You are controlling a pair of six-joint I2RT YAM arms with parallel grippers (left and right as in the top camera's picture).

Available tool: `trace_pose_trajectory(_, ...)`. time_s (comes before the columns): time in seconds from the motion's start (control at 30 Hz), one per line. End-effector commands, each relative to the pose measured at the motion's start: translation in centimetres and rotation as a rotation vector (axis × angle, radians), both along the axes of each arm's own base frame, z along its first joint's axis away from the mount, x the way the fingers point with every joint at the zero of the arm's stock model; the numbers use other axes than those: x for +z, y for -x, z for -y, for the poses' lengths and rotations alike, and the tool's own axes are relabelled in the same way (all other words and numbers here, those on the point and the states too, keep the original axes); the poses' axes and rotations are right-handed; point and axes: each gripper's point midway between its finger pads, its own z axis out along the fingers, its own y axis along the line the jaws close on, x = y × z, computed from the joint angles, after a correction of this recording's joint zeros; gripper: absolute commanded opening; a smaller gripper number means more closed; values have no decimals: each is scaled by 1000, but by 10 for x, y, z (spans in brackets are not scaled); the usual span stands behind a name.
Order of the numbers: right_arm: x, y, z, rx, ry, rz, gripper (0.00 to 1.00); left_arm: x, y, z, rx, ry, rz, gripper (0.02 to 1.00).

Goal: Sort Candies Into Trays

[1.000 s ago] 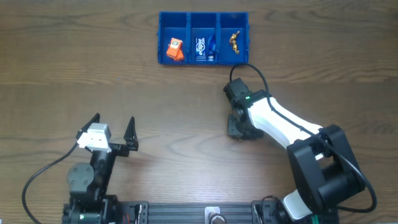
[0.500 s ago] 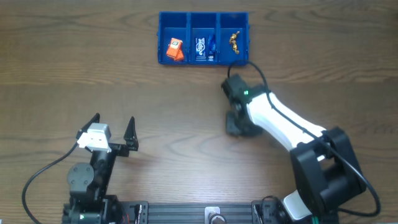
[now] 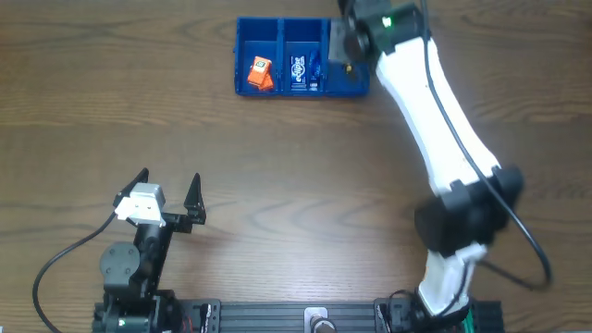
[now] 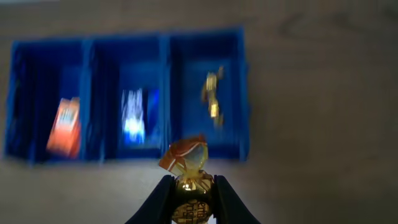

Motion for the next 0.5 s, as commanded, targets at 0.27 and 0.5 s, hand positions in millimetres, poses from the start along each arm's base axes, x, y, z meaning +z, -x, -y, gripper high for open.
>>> trace_pose_trajectory(0.27, -84, -59, 17, -21, 73, -35, 191, -16, 1, 2, -14, -3, -46, 998)
trace_pose_trajectory(0.5, -87, -63, 12, -9, 55, -23, 461, -16, 1, 2, -14, -3, -46, 998)
